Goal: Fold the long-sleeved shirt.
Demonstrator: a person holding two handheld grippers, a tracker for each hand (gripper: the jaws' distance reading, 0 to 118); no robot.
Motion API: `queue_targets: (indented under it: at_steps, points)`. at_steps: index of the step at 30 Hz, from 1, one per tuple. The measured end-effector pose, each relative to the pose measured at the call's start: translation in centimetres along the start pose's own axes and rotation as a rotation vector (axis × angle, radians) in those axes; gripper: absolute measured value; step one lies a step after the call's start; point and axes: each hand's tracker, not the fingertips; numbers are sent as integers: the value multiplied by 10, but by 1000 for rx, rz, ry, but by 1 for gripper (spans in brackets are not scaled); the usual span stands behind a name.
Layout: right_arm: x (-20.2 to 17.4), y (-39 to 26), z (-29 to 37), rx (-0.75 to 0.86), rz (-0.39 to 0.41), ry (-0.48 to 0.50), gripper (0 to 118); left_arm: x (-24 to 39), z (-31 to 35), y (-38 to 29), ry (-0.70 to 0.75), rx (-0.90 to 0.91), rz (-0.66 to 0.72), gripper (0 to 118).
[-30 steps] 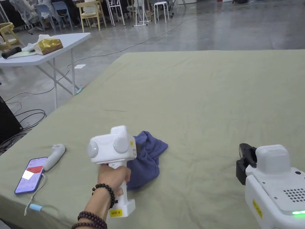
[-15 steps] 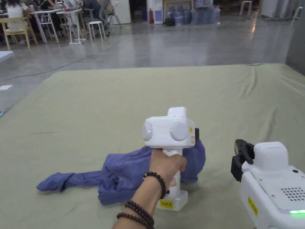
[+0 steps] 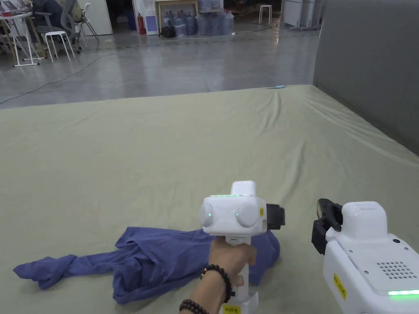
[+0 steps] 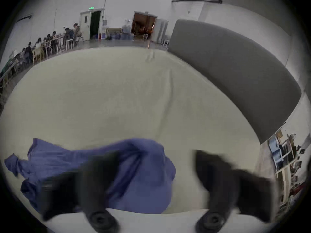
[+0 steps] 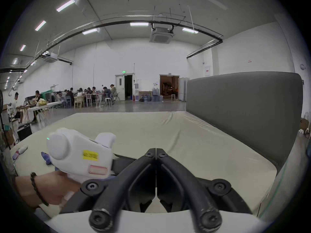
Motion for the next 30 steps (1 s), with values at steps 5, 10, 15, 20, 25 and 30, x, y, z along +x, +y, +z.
queue_targets:
  at_steps: [5,10,15,20,25,30]
  points:
    - [-17,-4,-4,-18,-18,42,0,-64,104,17,139,191,28,117]
    - [-34,-14,2,-36,24,107,0,-157,208,-25,292,344,109,115]
    - [-45,-17,8,-50,56,121,0,-205,321,-105,470,288,99,0]
    - [-50,-11,10,-40,48,119,0,-200,310,-155,408,209,209,0]
    - [-51,-7,10,-33,38,132,0,-220,314,-121,462,219,149,79]
    - [-49,-13,0,-54,35,134,0,-216,246,-160,372,11,223,117]
